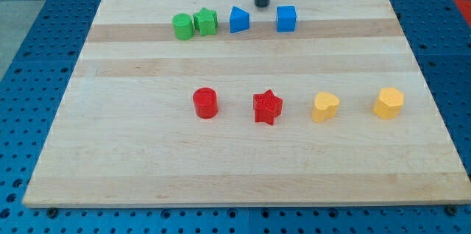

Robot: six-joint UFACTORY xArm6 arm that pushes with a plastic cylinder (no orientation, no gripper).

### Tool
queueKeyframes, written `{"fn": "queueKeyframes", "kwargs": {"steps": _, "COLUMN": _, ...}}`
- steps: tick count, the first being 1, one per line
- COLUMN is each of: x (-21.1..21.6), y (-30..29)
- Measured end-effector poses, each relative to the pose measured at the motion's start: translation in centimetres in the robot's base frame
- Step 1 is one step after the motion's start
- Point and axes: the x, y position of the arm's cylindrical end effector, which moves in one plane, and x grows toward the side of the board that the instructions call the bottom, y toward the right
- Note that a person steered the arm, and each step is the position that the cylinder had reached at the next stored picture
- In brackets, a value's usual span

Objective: Push blue cube down a bit

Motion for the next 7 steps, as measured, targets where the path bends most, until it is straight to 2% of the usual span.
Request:
{"fn": "queueKeyframes", "kwargs": {"steps": 1, "x": 0.0, "y": 4.6}}
{"fn": "queueKeyframes", "kwargs": {"steps": 3, "x": 1.0, "y": 2.6}}
{"fn": "queueKeyframes", "kwargs": {"steps": 7, "x": 4.0, "y": 5.5}}
